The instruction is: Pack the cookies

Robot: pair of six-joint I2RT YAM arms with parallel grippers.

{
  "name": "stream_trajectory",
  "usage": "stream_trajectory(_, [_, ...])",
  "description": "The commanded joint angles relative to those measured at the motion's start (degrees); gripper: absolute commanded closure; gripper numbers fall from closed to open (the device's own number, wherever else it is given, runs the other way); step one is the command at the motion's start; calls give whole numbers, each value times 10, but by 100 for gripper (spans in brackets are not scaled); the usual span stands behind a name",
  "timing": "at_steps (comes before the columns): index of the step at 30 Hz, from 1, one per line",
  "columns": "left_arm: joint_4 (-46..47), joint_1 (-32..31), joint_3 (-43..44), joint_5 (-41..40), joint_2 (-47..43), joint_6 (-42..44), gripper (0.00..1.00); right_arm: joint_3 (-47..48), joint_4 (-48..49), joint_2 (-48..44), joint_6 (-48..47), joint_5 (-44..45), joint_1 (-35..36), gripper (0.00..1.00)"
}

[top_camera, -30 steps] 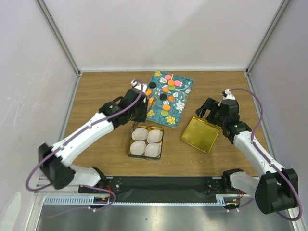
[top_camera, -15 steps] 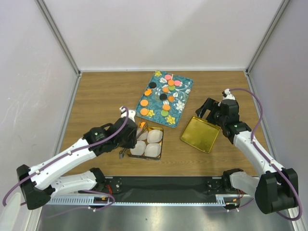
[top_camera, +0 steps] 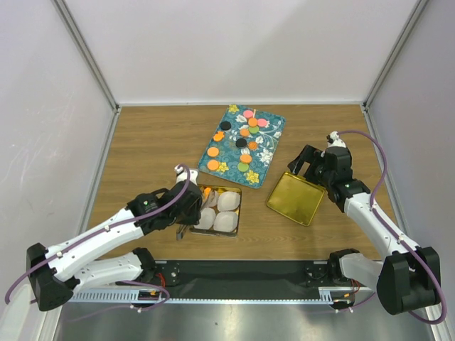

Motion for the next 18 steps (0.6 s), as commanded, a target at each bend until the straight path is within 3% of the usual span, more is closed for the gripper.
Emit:
stream_trajectory(1, [25, -5, 0, -19, -7, -12, 55, 22, 7, -1, -9, -3, 3, 1])
stream_trajectory(10, [15, -4, 14, -27, -10, -7, 45, 21, 6, 1, -9, -3, 3, 0])
stream_trajectory(18, [-6, -6, 53, -3, -24, 13, 55, 22, 6, -2, -10, -5, 4, 0])
